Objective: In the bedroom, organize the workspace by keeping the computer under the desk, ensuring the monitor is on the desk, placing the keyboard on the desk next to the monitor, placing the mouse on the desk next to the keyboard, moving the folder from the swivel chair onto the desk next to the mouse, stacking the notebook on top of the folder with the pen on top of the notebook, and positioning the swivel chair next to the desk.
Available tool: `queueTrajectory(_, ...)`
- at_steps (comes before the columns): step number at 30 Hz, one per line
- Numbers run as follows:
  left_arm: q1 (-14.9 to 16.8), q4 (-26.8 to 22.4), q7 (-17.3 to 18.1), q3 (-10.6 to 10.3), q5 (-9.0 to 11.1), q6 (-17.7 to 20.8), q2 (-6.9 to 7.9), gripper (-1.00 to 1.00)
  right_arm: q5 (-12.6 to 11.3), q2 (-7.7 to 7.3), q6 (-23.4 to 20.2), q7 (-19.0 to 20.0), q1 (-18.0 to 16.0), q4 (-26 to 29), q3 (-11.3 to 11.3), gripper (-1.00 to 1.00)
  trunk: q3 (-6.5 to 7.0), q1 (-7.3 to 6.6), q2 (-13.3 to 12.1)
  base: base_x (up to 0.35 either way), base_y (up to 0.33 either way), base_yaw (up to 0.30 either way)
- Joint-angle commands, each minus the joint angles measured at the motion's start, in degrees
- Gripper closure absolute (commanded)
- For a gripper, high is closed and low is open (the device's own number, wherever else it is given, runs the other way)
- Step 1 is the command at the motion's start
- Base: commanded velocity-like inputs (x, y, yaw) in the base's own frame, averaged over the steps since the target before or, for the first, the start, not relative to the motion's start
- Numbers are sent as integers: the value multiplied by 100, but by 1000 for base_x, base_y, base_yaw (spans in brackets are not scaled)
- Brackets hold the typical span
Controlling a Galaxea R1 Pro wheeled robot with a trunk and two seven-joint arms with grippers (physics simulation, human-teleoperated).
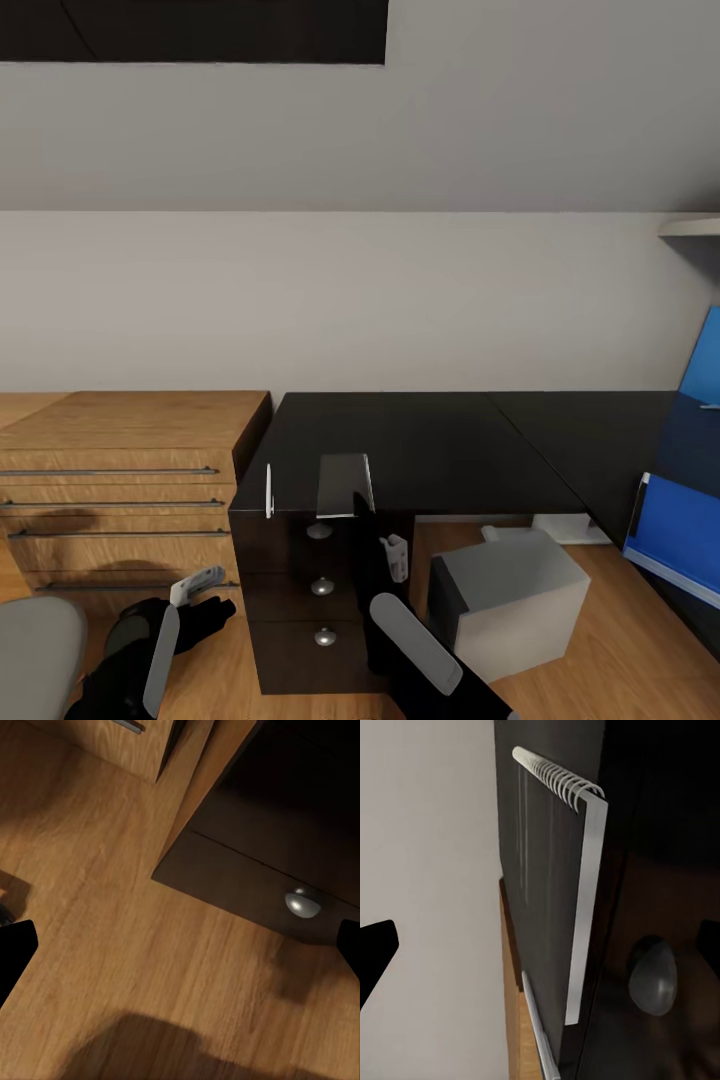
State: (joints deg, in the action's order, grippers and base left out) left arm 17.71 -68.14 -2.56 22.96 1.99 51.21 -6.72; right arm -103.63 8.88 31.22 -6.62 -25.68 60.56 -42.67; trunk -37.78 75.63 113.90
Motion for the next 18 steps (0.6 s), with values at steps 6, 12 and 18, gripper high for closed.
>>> queueTrajectory(6, 5, -6, -26, 10, 23, 29, -5, -100, -8, -8, 36, -16, -5, 8, -16, -100, -60, 65, 124, 0, 0, 0)
queueTrajectory(12, 5, -6, -28, 14, 22, 29, -5, -100, -8, -9, 35, -17, -4, 8, -27, -100, -60, 65, 124, 0, 0, 0)
queueTrajectory(18, 5, -6, -36, 15, 21, 26, -5, -100, -15, -9, 16, -22, -5, 8, -30, -100, -132, 153, 284, 0, 0, 0)
